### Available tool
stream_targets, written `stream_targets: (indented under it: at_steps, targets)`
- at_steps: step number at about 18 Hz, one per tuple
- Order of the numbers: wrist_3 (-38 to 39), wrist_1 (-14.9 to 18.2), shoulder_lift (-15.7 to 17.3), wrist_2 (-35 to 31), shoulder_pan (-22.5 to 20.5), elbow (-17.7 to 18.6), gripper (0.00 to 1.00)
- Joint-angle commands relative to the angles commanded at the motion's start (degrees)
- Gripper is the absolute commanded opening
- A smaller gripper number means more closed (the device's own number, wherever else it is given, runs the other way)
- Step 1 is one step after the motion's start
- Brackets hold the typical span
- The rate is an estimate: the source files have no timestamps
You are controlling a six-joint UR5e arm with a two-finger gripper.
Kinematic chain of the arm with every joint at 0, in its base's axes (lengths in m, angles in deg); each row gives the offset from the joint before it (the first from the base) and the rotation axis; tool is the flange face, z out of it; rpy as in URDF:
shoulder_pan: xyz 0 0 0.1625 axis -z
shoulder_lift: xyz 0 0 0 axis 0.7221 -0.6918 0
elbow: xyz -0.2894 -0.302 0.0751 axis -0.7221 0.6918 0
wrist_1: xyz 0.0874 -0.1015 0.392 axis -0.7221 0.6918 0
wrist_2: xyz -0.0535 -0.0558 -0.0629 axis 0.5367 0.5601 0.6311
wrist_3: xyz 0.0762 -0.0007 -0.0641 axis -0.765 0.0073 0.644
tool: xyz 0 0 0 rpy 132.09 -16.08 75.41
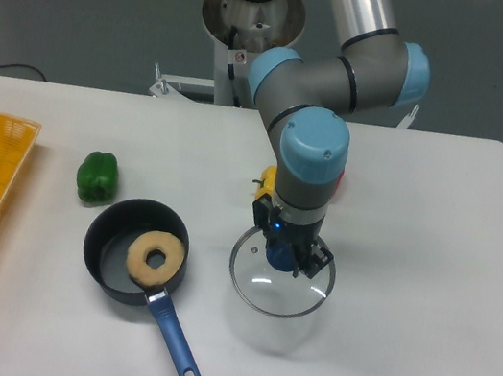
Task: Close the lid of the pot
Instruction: 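Hold the glass lid by its blue knob in the gripper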
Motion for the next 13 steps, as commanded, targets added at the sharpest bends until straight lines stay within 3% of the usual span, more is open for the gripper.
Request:
stream_targets:
  at_steps: [13]
  targets:
    - [0.1, 0.2, 1.8, -0.2, 0.1, 0.8, 0.60]
